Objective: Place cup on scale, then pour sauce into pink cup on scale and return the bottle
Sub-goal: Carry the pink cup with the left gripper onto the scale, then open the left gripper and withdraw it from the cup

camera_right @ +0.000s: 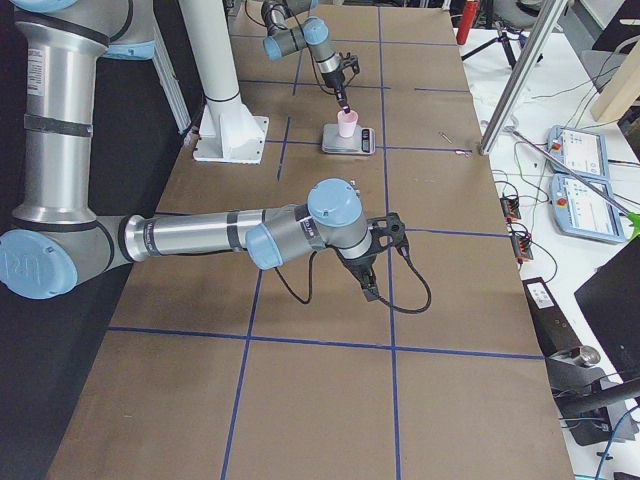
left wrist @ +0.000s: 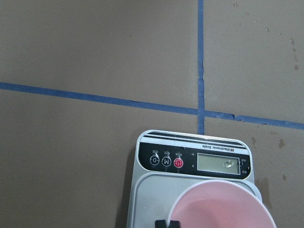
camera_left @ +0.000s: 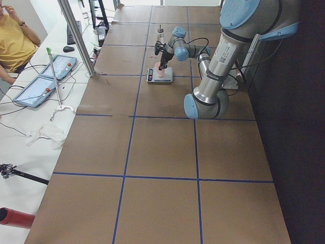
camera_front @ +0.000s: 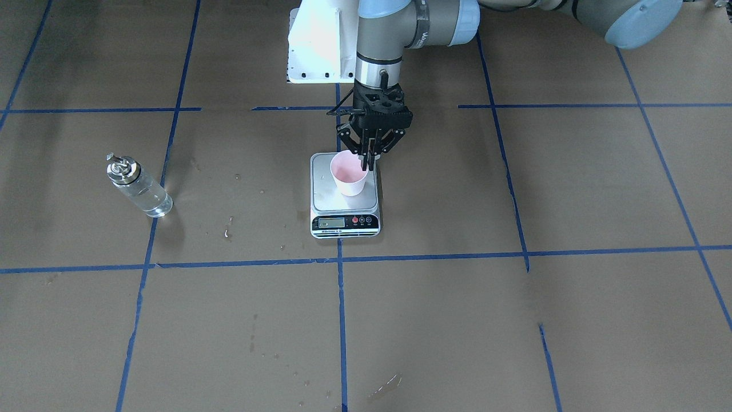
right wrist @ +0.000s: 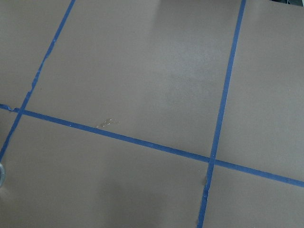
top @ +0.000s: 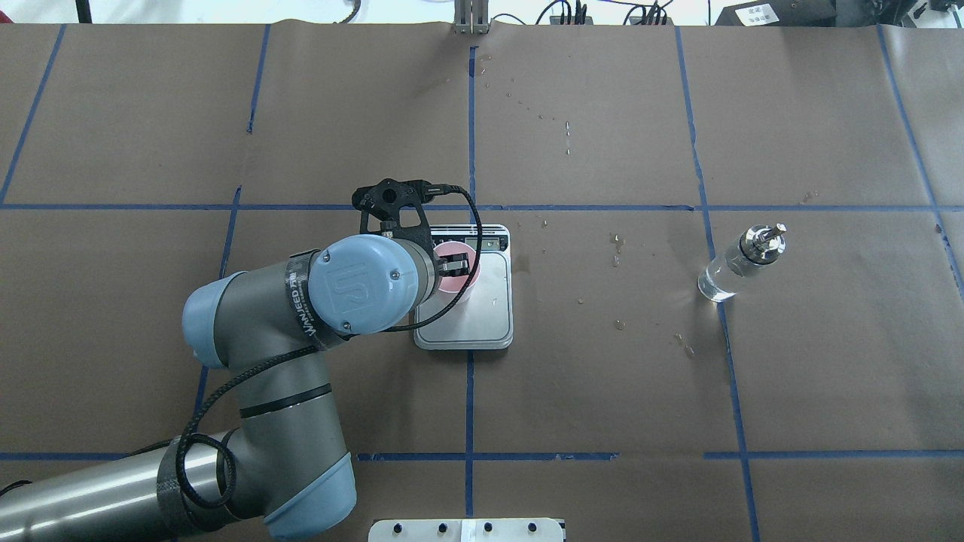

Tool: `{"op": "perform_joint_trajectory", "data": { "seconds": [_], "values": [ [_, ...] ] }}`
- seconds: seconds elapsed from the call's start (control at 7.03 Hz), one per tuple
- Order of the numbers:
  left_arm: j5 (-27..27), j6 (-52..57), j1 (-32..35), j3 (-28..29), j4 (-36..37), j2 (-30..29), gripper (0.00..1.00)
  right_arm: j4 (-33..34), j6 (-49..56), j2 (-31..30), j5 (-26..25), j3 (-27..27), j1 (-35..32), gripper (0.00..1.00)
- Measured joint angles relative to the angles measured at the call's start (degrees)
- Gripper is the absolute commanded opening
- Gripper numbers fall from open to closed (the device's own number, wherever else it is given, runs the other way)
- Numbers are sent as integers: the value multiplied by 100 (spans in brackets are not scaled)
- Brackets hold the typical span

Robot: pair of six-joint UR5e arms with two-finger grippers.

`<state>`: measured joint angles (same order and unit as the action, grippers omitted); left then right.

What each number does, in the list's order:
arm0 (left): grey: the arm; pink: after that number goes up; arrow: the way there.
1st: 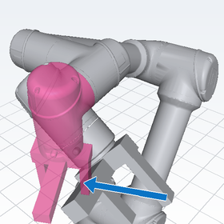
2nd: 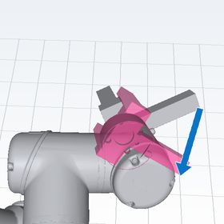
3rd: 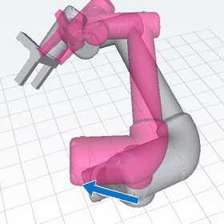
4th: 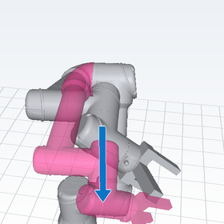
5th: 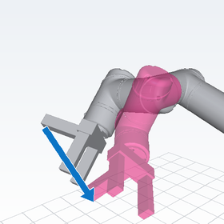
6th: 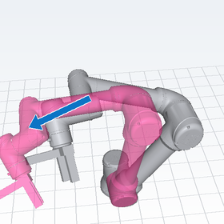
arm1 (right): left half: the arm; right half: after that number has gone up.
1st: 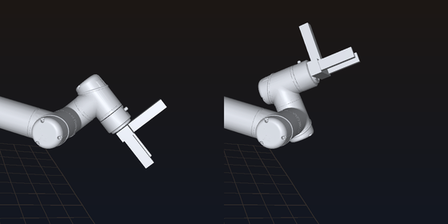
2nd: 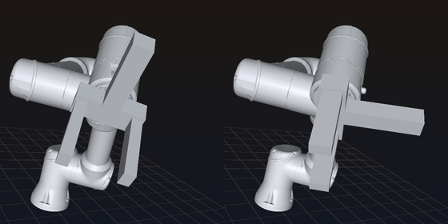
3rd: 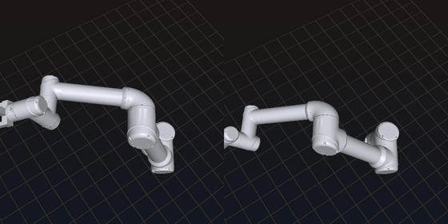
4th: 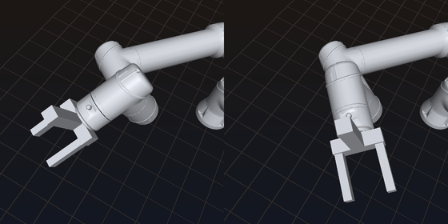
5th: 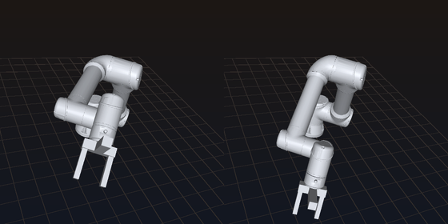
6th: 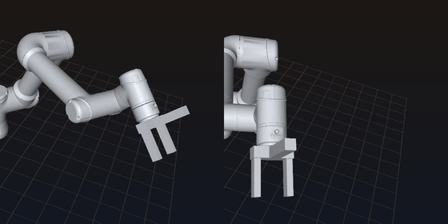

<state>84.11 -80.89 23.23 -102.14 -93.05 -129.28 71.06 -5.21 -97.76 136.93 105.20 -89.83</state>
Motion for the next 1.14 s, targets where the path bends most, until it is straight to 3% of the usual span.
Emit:
{"op": "perform_joint_trajectory", "data": {
  "seconds": [0.14, 0.28, 0.57, 0.85, 1.14],
  "values": [
    [0, 0, -2, -4, -16, 0, 81, 0, 1, -3, 0, 0, 0, 100],
    [0, 11, -2, -16, -29, 5, 100, -2, 2, -4, 0, 0, 0, 100],
    [18, 199, 21, -196, 0, 66, 100, -5, 1, 1, 12, 12, 0, 100],
    [103, 1032, 231, -1023, 137, 505, 100, -6, -14, 2, 270, 36, 0, 100],
    [691, 2229, 937, -1944, 328, 1320, 100, -5, -258, 8, 462, 182, 45, 100]
  ]
}}
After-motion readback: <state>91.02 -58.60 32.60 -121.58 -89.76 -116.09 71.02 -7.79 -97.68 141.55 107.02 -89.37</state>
